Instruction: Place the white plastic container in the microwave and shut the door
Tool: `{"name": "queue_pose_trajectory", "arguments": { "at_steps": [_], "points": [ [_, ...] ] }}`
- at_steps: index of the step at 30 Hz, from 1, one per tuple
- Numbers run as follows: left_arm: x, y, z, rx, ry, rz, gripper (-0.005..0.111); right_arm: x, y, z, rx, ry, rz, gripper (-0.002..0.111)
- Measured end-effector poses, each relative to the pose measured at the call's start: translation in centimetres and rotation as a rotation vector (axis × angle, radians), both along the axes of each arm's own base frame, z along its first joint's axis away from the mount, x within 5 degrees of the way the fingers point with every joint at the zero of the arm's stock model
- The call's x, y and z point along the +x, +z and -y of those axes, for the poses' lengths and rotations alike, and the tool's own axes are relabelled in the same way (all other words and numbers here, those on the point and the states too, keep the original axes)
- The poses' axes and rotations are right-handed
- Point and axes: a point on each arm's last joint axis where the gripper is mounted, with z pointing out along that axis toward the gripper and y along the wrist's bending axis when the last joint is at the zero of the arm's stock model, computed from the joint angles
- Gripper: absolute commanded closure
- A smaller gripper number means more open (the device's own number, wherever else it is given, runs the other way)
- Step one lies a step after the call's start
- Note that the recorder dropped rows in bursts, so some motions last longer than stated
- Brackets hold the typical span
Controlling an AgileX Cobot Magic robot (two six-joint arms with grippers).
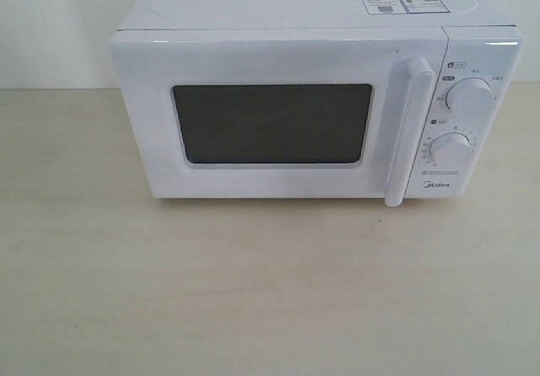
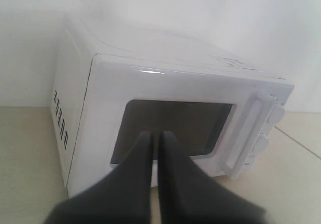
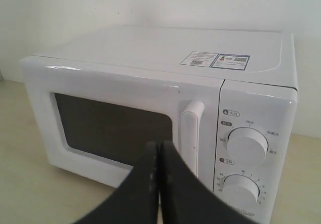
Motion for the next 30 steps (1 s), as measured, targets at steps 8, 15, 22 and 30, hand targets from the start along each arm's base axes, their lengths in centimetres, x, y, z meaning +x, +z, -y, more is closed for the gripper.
{"name": "queue_pose_trajectory", "arguments": {
  "at_steps": [8, 15, 22, 30],
  "points": [
    [0.0, 0.0, 0.0, 0.0, 0.0, 0.0, 0.102, -0.3, -0.9, 0.6, -0.026, -0.061, -0.106, 0.109],
    [0.0, 0.0, 0.0, 0.0, 0.0, 0.0, 0.102, -1.6, -1.4, 2.0, -0.062, -0.186, -0.134, 0.109],
    [0.0, 0.0, 0.0, 0.0, 0.0, 0.0, 0.102, -3.2, -3.1, 2.7, -0.085, -0.228, -0.059, 0.109],
    [0.0, 0.0, 0.0, 0.0, 0.0, 0.0, 0.102, -4.4, -5.7, 3.1, -0.042, -0.256, -0.026, 0.109]
  ]
}}
